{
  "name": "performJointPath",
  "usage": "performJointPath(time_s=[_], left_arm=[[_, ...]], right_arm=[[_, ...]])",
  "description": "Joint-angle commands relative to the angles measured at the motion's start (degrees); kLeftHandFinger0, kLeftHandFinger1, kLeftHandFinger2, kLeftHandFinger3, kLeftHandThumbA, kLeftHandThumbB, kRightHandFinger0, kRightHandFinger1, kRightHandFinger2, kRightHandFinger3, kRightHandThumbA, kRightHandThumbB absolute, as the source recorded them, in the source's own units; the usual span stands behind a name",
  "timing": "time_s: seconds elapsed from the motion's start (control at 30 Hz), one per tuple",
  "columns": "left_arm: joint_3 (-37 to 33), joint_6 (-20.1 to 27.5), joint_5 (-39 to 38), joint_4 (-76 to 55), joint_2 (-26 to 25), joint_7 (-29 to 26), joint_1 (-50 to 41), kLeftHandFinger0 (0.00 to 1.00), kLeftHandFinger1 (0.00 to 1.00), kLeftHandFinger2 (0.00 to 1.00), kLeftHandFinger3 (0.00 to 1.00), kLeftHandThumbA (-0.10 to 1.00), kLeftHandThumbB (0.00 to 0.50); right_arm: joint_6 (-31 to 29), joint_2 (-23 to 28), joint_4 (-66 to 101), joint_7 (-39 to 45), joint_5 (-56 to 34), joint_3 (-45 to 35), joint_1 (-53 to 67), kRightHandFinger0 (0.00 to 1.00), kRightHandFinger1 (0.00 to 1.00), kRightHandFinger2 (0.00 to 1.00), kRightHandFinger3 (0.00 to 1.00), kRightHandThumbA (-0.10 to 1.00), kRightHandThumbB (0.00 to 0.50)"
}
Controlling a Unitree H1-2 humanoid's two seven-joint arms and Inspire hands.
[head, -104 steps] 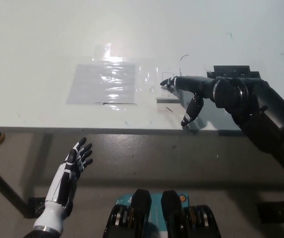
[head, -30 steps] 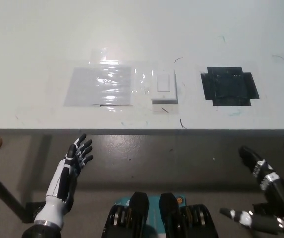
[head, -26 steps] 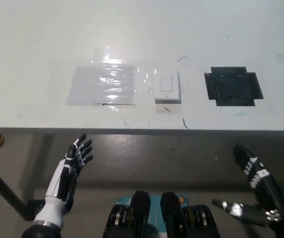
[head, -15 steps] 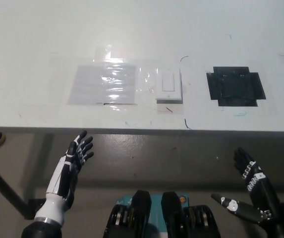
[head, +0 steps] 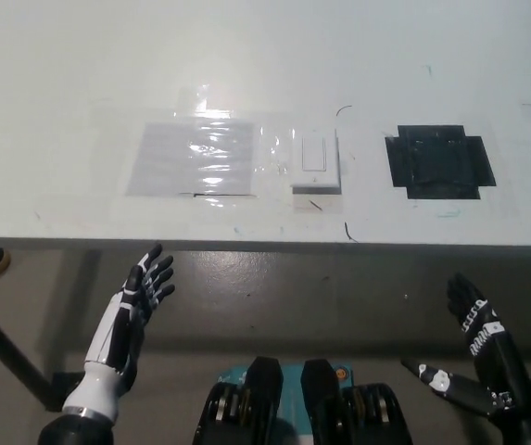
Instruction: A white switch is kept at the centre of the table close to the robot and the robot uses its right hand to press it to turn it on
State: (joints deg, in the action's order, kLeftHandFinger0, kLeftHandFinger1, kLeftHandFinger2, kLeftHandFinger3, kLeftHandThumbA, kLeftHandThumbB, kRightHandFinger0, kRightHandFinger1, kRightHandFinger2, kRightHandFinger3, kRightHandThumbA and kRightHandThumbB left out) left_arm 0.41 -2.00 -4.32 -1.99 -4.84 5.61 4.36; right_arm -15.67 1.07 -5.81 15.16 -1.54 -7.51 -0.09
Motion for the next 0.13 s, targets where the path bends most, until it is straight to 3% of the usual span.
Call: performJointPath(time_s=[0.0, 0.1], left_arm=[[-0.3, 1.6, -0.1, -2.0, -0.3, 0.7, -1.0, 1.0, 1.0, 1.0, 1.0, 1.0, 0.043], [-0.4, 1.5, 0.0, -2.0, -0.2, 0.6, -1.5, 1.0, 1.0, 1.0, 1.0, 1.0, 0.054]], right_arm=[[-3.5, 0.6, 1.0, -1.7, -0.8, 0.9, 0.7, 1.0, 1.0, 1.0, 1.0, 0.92, 0.104], [-3.4, 0.6, 1.2, -1.8, -0.7, 1.1, 1.3, 1.0, 1.0, 1.0, 1.0, 0.91, 0.101]])
